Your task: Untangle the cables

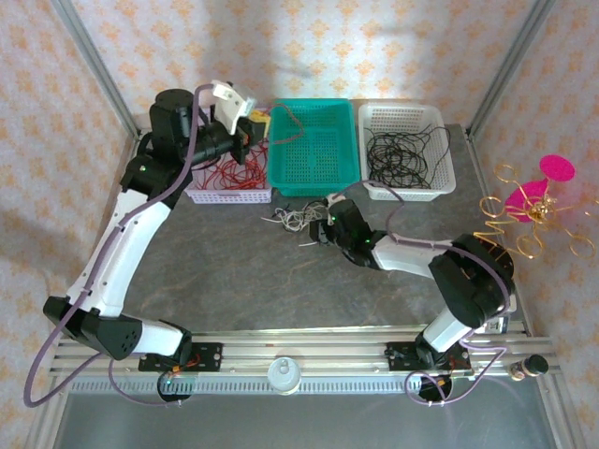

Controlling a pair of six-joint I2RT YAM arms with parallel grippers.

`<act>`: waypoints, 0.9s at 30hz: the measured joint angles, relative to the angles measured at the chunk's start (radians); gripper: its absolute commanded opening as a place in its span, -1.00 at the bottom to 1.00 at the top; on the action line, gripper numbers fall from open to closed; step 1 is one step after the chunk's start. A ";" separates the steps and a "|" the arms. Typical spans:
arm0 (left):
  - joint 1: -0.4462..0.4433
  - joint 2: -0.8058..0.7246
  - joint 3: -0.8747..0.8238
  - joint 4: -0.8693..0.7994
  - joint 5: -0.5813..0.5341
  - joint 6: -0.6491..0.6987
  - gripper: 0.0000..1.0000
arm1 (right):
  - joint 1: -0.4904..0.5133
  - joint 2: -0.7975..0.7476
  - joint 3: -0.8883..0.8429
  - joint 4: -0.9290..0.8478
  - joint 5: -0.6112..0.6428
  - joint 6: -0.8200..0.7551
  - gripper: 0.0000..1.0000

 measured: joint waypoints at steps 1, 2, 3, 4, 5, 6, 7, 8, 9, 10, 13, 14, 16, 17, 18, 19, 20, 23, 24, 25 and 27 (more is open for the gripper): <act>0.015 0.003 0.003 0.011 -0.008 -0.008 -1.00 | 0.000 -0.016 -0.010 -0.009 0.002 0.000 -0.27; 0.033 0.006 0.005 0.022 -0.017 -0.014 -1.00 | 0.000 -0.036 -0.020 -0.019 0.004 0.000 -0.27; 0.052 0.011 0.005 0.037 -0.024 -0.024 -1.00 | 0.000 -0.059 -0.027 -0.033 0.006 0.000 -0.26; 0.070 0.016 0.005 0.052 -0.031 -0.033 -1.00 | 0.000 -0.078 -0.033 -0.045 0.007 0.000 -0.26; 0.090 0.024 0.006 0.066 -0.041 -0.042 -1.00 | 0.000 -0.101 -0.039 -0.059 0.010 0.000 -0.25; 0.111 0.035 0.007 0.081 -0.048 -0.054 -1.00 | 0.000 -0.129 -0.045 -0.075 0.012 0.000 -0.25; 0.128 0.046 0.008 0.093 -0.055 -0.063 -1.00 | 0.000 -0.156 -0.052 -0.090 0.015 0.000 -0.24; 0.149 0.064 0.011 0.110 -0.066 -0.077 -1.00 | 0.001 -0.188 -0.060 -0.105 0.020 0.000 -0.23; 0.170 0.083 0.012 0.128 -0.077 -0.093 -1.00 | 0.001 -0.224 -0.070 -0.121 0.025 0.000 -0.23; 0.188 0.102 0.012 0.144 -0.087 -0.109 -1.00 | 0.001 -0.254 -0.077 -0.134 0.028 0.001 -0.22; 0.251 0.175 0.013 0.198 -0.123 -0.177 -1.00 | 0.001 -0.343 -0.101 -0.171 0.032 0.008 -0.20; 0.275 0.206 0.013 0.221 -0.132 -0.210 -1.00 | 0.001 -0.365 -0.107 -0.185 0.032 0.013 -0.20; 0.312 0.258 0.013 0.256 -0.142 -0.258 -1.00 | 0.001 -0.397 -0.113 -0.210 0.032 0.025 -0.19; 0.330 0.286 0.013 0.272 -0.147 -0.280 -1.00 | 0.001 -0.410 -0.115 -0.222 0.032 0.032 -0.18; 0.343 0.312 0.013 0.285 -0.153 -0.298 -1.00 | 0.001 -0.418 -0.115 -0.232 0.032 0.038 -0.18; 0.349 0.334 0.013 0.297 -0.153 -0.313 -1.00 | 0.001 -0.423 -0.115 -0.237 0.032 0.045 -0.17; 0.352 0.357 0.012 0.307 -0.156 -0.328 -1.00 | 0.001 -0.424 -0.115 -0.239 0.032 0.050 -0.17; 0.349 0.410 0.002 0.341 -0.172 -0.374 -1.00 | 0.001 -0.415 -0.114 -0.237 0.027 0.064 -0.13; 0.347 0.423 -0.006 0.351 -0.179 -0.385 -1.00 | 0.001 -0.403 -0.111 -0.236 0.022 0.067 -0.13; 0.346 0.433 -0.012 0.357 -0.181 -0.397 -1.00 | 0.001 -0.387 -0.106 -0.235 0.014 0.067 -0.13; 0.346 0.458 -0.022 0.366 -0.190 -0.418 -1.00 | 0.001 -0.329 -0.076 -0.233 -0.007 0.066 -0.13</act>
